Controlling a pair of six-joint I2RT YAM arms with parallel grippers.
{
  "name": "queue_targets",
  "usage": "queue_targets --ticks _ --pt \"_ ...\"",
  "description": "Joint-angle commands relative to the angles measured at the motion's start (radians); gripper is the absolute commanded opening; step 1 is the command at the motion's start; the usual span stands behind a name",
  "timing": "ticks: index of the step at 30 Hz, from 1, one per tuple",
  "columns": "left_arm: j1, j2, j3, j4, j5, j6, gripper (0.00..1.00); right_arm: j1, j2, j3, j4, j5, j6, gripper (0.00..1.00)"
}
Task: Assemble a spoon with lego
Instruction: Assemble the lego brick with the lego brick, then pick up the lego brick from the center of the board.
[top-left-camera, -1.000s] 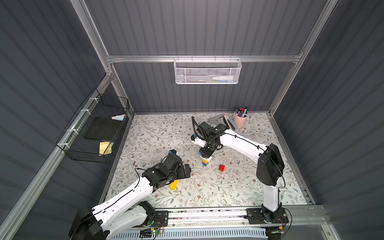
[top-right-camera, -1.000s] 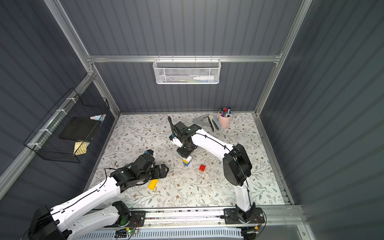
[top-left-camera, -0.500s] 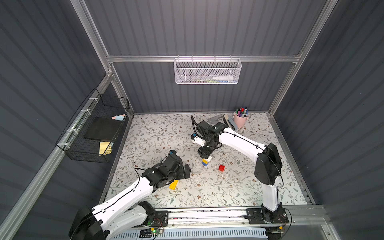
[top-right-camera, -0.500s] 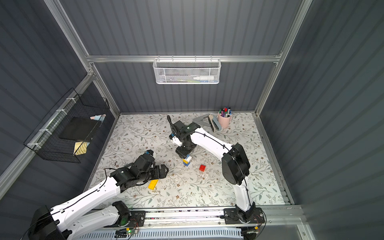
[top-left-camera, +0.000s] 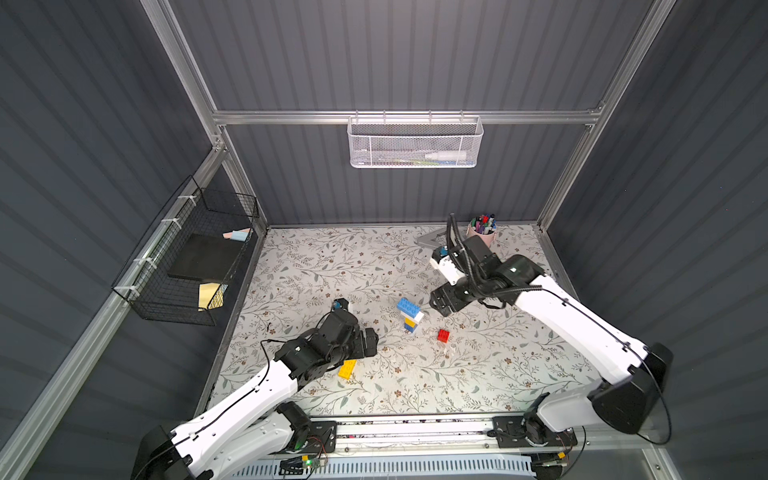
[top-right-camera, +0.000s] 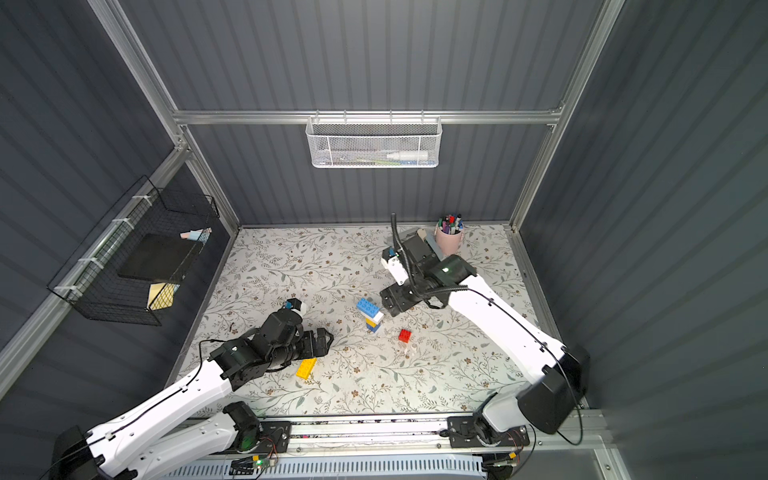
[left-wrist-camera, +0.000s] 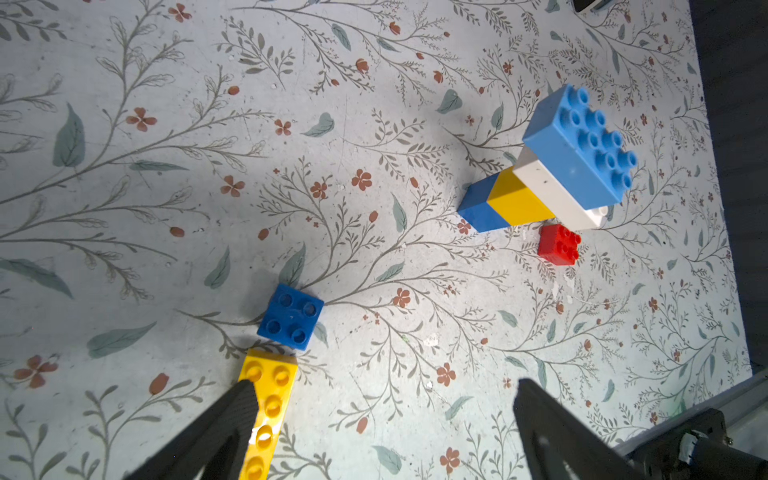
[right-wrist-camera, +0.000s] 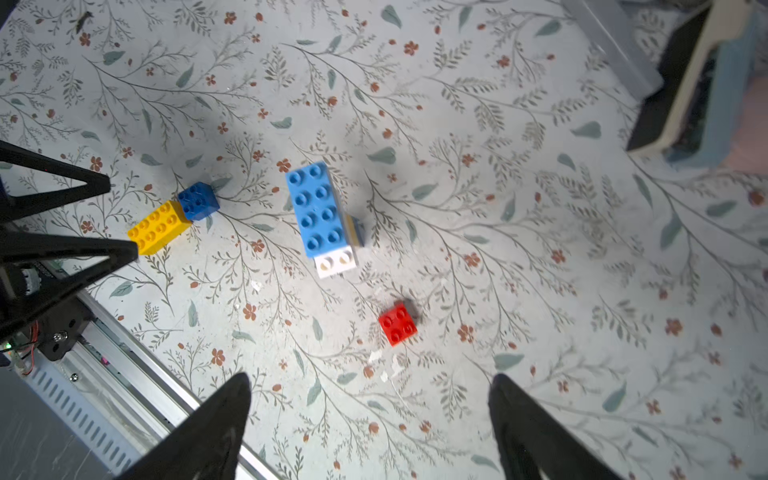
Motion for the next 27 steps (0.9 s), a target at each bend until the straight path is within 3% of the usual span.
queue_targets --ticks 1,8,11,27 --pt "0.007 -0.023 -0.025 -0.017 -0.012 0.009 0.99 0.001 -0.059 -0.135 0.029 -0.013 0.130 0.90" --pt "0.006 -0.021 -0.055 0.024 0.021 -0.007 0.99 0.000 -0.079 -0.360 0.070 -0.039 0.254 0.88" --pt "0.006 -0.022 -0.053 0.020 0.026 -0.007 0.99 0.006 0.013 -0.345 0.001 -0.041 0.301 0.87" --pt "0.006 -0.051 -0.061 -0.013 0.012 -0.022 0.99 0.044 0.333 -0.316 0.114 0.096 0.313 0.84"
